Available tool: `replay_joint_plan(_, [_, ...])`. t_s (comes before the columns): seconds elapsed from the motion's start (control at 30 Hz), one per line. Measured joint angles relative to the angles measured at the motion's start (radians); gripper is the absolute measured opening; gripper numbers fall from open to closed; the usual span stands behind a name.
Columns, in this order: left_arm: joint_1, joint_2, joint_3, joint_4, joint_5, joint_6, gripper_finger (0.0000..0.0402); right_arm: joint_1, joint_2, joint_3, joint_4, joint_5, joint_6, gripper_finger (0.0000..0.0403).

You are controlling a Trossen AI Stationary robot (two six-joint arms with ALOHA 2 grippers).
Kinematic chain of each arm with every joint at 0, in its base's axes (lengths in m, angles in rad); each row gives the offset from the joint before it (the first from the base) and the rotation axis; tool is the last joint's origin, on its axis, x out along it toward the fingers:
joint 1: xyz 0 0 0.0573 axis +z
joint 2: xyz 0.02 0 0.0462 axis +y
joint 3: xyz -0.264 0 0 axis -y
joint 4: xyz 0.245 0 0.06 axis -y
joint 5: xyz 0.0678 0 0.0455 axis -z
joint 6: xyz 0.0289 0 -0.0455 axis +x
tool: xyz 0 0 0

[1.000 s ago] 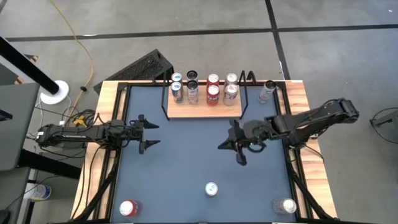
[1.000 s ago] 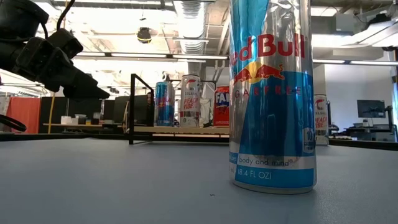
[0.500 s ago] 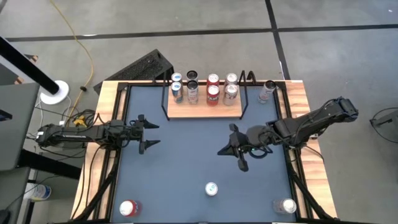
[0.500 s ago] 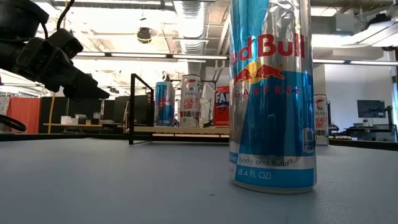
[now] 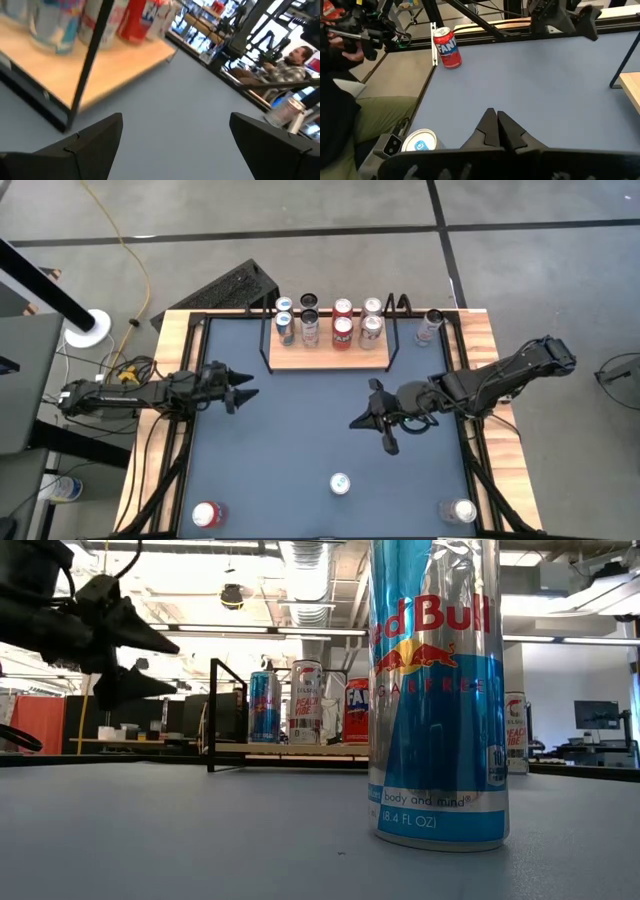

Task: Place canned beverage on shelf
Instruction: Put the blue soda can on the shelf aligned with the other blue soda cans

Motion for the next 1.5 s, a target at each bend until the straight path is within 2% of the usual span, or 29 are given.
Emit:
replay_joint_plan(0.13, [0.0, 0.0, 0.0, -0.022, 0.062, -0.063, 0.0357, 0.0, 0.0, 0.0, 0.0, 0.0, -0.012, 0.0])
replay_joint_plan(0.23, [0.0, 0.0, 0.027, 0.002, 0.208, -0.058, 0.0357, 0.0, 0.0, 0.0, -0.001, 0.0, -0.019, 0.0])
replay_joint_plan(0.3, [-0.01, 0.009, 0.089, -0.062, 0.283, -0.037, 0.0357, 0.0, 0.0, 0.0, -0.001, 0.0, -0.037, 0.0])
replay_joint_plan(0.5, [-0.112, 0.11, 0.298, -0.284, 0.305, 0.088, 0.0357, 0.0, 0.0, 0.0, 0.001, -0.001, -0.055, 0.0])
replay_joint_plan(0.6, [-0.198, 0.168, 0.396, -0.382, 0.308, 0.112, 0.0357, 0.0, 0.0, 0.0, 0.001, -0.001, -0.057, 0.0])
replay_joint_plan(0.83, [-0.47, 0.329, 0.486, -0.374, 0.161, 0.129, 0.0357, -0.001, 0.0, 0.0, -0.001, -0.002, -0.057, 0.0])
replay_joint_plan(1.2, [-0.891, 0.566, 0.636, -0.374, -0.071, 0.043, 0.0357, -0.003, 0.0, 0.0, 0.038, 0.0, -0.054, 0.0])
replay_joint_plan(1.5, [-1.201, 0.787, 0.761, -0.399, -0.197, -0.159, 0.0357, 0.006, 0.022, 0.0, 0.131, 0.002, -0.048, 0.0])
